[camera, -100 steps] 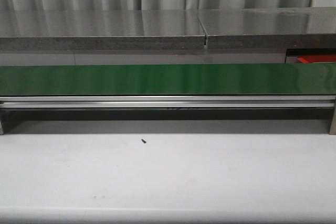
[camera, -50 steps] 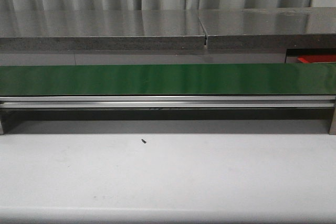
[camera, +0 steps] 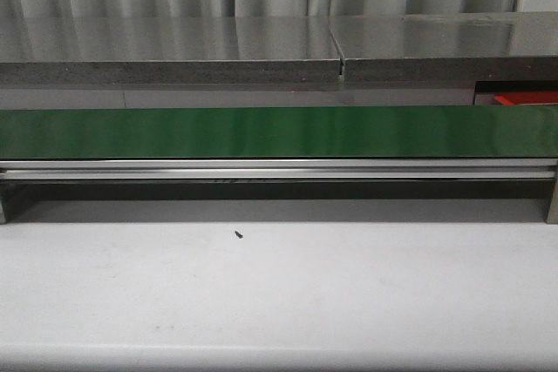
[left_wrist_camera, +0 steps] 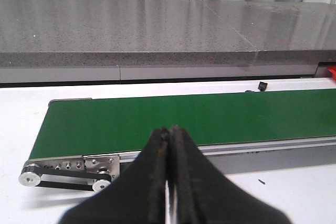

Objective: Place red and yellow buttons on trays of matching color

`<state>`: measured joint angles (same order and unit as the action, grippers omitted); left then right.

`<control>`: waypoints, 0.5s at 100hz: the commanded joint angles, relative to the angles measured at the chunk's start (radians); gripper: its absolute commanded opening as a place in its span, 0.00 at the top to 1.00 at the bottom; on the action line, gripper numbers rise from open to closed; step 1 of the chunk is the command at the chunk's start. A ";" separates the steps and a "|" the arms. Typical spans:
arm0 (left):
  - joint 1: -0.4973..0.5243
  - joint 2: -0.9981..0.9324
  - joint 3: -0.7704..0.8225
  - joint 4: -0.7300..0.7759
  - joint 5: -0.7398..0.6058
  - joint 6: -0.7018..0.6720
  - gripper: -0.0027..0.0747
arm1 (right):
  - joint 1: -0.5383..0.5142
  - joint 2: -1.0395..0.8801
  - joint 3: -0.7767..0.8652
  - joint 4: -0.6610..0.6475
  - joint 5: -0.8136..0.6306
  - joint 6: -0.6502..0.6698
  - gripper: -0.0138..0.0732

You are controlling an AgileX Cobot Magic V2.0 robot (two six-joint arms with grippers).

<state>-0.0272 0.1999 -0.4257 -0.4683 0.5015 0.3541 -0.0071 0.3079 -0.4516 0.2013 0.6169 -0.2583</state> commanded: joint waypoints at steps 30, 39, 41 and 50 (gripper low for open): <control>-0.007 0.009 -0.025 -0.019 -0.067 -0.003 0.99 | 0.012 -0.217 0.204 -0.323 -0.239 0.374 0.92; -0.007 0.009 -0.025 -0.019 -0.067 -0.003 0.99 | 0.012 -0.249 0.281 -0.322 -0.320 0.374 0.92; -0.007 0.009 -0.025 -0.019 -0.067 -0.003 0.99 | 0.012 -0.255 0.298 -0.322 -0.338 0.374 0.92; -0.007 0.009 -0.025 -0.019 -0.067 -0.003 0.99 | 0.012 -0.279 0.362 -0.322 -0.397 0.374 0.92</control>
<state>-0.0272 0.1999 -0.4257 -0.4683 0.5015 0.3541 0.0042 0.0372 -0.1112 -0.1000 0.3630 0.1116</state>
